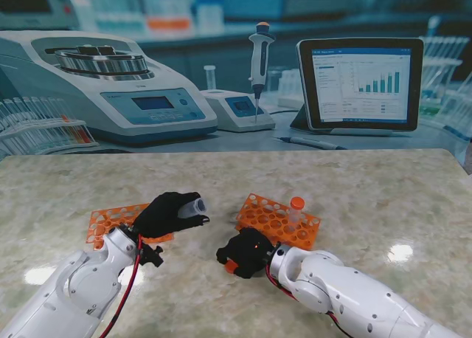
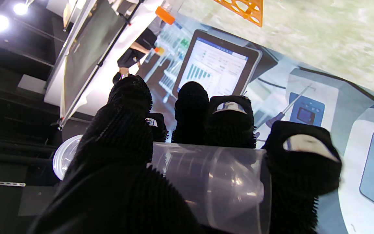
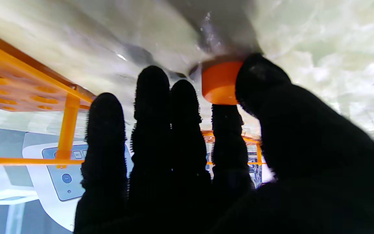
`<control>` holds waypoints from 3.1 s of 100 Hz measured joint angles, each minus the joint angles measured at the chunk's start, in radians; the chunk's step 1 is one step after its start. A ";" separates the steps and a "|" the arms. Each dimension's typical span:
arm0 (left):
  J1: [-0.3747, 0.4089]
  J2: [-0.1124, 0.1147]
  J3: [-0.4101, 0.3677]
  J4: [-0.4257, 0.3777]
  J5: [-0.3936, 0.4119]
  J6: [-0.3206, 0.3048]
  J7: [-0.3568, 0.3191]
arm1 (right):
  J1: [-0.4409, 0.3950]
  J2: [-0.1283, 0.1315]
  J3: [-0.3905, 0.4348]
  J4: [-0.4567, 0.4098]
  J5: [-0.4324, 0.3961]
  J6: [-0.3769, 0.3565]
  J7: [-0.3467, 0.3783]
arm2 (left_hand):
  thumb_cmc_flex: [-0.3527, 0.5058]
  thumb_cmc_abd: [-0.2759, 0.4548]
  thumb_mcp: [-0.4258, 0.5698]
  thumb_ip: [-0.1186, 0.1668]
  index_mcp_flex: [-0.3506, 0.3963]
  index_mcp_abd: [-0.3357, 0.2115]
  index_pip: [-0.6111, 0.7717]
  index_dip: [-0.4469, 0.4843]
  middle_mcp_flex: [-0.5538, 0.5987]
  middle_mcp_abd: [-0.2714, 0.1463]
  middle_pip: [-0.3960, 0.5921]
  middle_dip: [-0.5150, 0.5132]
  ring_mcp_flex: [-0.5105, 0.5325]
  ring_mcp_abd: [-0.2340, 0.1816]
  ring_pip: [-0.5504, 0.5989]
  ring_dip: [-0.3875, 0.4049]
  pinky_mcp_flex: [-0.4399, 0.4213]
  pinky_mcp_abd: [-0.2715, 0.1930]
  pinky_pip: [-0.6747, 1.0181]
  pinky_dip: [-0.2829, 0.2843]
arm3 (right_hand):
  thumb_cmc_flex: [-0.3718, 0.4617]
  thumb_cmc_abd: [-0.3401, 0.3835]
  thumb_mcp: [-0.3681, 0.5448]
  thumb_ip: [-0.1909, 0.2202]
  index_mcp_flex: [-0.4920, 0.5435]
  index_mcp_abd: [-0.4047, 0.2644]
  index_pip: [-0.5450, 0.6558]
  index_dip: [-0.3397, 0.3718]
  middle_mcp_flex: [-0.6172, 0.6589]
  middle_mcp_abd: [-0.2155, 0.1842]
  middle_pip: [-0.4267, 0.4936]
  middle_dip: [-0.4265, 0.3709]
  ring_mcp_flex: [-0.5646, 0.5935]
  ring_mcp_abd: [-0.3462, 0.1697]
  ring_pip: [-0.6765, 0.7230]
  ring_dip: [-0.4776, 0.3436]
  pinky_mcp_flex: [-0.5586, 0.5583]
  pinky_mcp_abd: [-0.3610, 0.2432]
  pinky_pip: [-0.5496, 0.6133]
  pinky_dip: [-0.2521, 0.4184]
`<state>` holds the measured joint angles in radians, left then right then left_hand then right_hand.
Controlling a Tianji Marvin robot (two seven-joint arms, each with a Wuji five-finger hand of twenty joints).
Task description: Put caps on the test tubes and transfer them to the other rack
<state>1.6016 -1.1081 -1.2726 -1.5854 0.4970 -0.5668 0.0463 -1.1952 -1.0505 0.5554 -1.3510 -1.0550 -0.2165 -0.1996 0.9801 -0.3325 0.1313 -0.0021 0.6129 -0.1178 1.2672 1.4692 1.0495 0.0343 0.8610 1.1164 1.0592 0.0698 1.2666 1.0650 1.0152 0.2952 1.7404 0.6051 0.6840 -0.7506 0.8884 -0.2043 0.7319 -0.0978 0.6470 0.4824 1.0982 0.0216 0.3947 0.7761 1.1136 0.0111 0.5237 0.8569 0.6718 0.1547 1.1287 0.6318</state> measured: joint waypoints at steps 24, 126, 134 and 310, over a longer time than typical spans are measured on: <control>0.001 0.000 0.000 -0.003 0.000 0.002 0.000 | 0.000 -0.001 0.000 0.003 0.002 -0.010 -0.003 | 0.000 0.000 0.000 0.000 0.000 0.000 0.000 0.000 0.000 0.000 0.000 0.000 0.000 0.000 0.000 0.000 0.000 0.000 0.000 0.000 | 0.015 -0.001 0.009 -0.004 -0.007 -0.005 0.003 -0.016 0.012 -0.001 -0.002 0.000 0.000 0.000 0.000 0.012 0.004 0.000 0.000 0.000; 0.010 0.000 -0.002 -0.019 0.002 0.008 -0.002 | -0.046 0.015 0.039 -0.047 -0.042 -0.030 0.020 | 0.000 0.000 0.000 0.000 0.000 0.000 0.000 0.000 0.000 0.000 0.000 0.000 0.000 0.000 -0.002 0.000 0.000 0.000 0.000 0.000 | -0.075 0.065 -0.050 0.082 0.021 -0.008 -0.173 0.107 -0.110 0.001 -0.044 -0.191 -0.107 0.011 -0.050 -0.065 -0.113 0.000 0.001 0.028; 0.010 0.000 -0.002 -0.020 0.002 0.008 -0.002 | -0.045 0.013 0.038 -0.044 -0.039 -0.029 0.019 | 0.000 0.000 0.000 0.000 0.000 0.000 0.000 0.000 0.000 0.000 0.000 0.000 0.000 0.000 -0.002 0.000 0.000 0.000 0.000 0.000 | -0.075 0.065 -0.053 0.082 0.018 -0.008 -0.163 0.113 -0.116 0.001 -0.033 -0.177 -0.107 0.011 -0.050 -0.064 -0.105 0.000 0.001 0.028; 0.014 0.001 -0.003 -0.026 0.004 0.012 -0.003 | -0.027 0.009 0.006 -0.026 -0.039 -0.031 -0.017 | 0.000 0.000 0.000 0.000 0.000 0.000 0.000 0.000 0.000 0.000 0.000 0.000 0.000 0.000 -0.003 0.000 0.000 0.000 0.000 0.000 | -0.115 0.065 -0.082 0.082 0.023 -0.006 -0.167 0.102 -0.117 0.000 -0.045 -0.190 -0.106 0.006 -0.027 -0.063 -0.112 0.000 0.013 0.052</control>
<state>1.6156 -1.1073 -1.2758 -1.6114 0.5012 -0.5551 0.0432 -1.2222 -1.0419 0.5611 -1.3772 -1.0938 -0.2479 -0.2168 0.9801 -0.3324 0.1311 -0.0021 0.6129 -0.1180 1.2672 1.4693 1.0495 0.0339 0.8608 1.1164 1.0592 0.0698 1.2633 1.0647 1.0149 0.2952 1.7403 0.6050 0.5687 -0.6855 0.8068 -0.1226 0.7545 -0.1042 0.4797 0.5843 0.9812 0.0211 0.3494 0.5861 1.0078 0.0172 0.4967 0.7941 0.5602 0.1543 1.1414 0.6840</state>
